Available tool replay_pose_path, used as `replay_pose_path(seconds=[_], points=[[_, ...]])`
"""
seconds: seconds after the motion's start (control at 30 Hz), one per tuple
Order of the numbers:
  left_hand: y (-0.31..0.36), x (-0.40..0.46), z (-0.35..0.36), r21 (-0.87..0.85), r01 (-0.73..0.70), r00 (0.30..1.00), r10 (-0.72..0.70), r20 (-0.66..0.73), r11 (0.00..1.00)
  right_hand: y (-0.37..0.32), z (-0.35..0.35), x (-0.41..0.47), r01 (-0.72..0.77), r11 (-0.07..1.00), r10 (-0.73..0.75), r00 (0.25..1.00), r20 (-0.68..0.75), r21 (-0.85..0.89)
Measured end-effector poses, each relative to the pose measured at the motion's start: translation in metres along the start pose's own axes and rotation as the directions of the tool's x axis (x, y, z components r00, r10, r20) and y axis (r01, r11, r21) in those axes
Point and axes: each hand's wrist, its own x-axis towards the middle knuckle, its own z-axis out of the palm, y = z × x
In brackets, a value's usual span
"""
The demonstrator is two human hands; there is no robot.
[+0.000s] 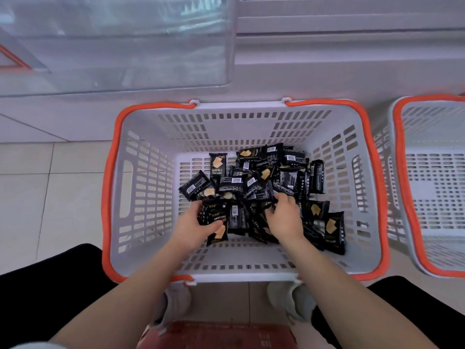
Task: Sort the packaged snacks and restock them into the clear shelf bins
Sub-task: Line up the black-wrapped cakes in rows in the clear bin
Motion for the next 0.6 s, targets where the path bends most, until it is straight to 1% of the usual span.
replay_pose_path(seconds=[0.1,0.13,0.2,0.27,0.3,0.33,0.37,0.4,0.43,0.47,0.5,0.53,0.57,0.6], points=[[-0.003,0.003,-0.005,0.018,0.023,1.000,-0.023,-0.020,1.000,0.009,0.004,0.010,0.030,0.994,-0.012,0.985,0.174,-0.102],[-0.004,0.005,-0.006,0.017,0.031,0.999,-0.031,-0.026,0.999,0.013,0.005,0.012,0.060,0.987,-0.029,0.978,0.207,-0.146],[-0.006,0.008,-0.009,0.004,0.039,0.999,-0.039,-0.027,0.999,0.019,0.004,0.014,0.126,0.960,-0.068,0.971,0.228,-0.250],[-0.006,0.009,-0.012,-0.012,0.024,0.999,-0.024,-0.024,1.000,0.021,0.002,0.012,0.244,0.896,-0.147,0.952,0.270,-0.372],[-0.005,0.008,-0.013,-0.023,0.019,1.000,-0.020,-0.021,1.000,0.021,0.001,0.010,0.306,0.860,-0.190,0.935,0.300,-0.408],[-0.003,0.006,-0.015,-0.041,0.017,1.000,-0.018,-0.020,0.999,0.020,0.000,0.008,0.345,0.856,-0.227,0.920,0.320,-0.384],[-0.001,0.005,-0.017,-0.065,0.016,1.000,-0.017,-0.019,0.998,0.016,-0.003,0.006,0.343,0.894,-0.249,0.916,0.316,-0.289],[0.003,0.002,-0.019,-0.093,0.009,1.000,-0.011,-0.019,0.996,0.013,-0.007,0.003,0.296,0.946,-0.249,0.924,0.291,-0.132],[0.006,0.000,-0.022,-0.125,-0.005,1.000,0.002,-0.024,0.992,0.008,-0.013,-0.002,0.210,0.974,-0.224,0.939,0.263,0.079],[0.011,-0.003,-0.024,-0.155,-0.024,0.999,0.019,-0.033,0.988,0.002,-0.020,-0.007,0.090,0.940,-0.180,0.950,0.254,0.329],[0.015,-0.005,-0.027,-0.187,-0.042,0.999,0.035,-0.042,0.981,-0.004,-0.029,-0.014,-0.042,0.819,-0.146,0.949,0.280,0.572],[0.020,-0.008,-0.029,-0.214,-0.066,0.997,0.056,-0.051,0.975,-0.009,-0.036,-0.021,-0.167,0.633,-0.141,0.935,0.324,0.756],[0.026,-0.012,-0.032,-0.235,-0.088,0.995,0.076,-0.058,0.968,-0.014,-0.044,-0.028,-0.257,0.441,-0.165,0.919,0.359,0.860],[0.032,-0.016,-0.035,-0.252,-0.113,0.993,0.101,-0.059,0.961,-0.019,-0.053,-0.035,-0.306,0.309,-0.193,0.907,0.375,0.900]])
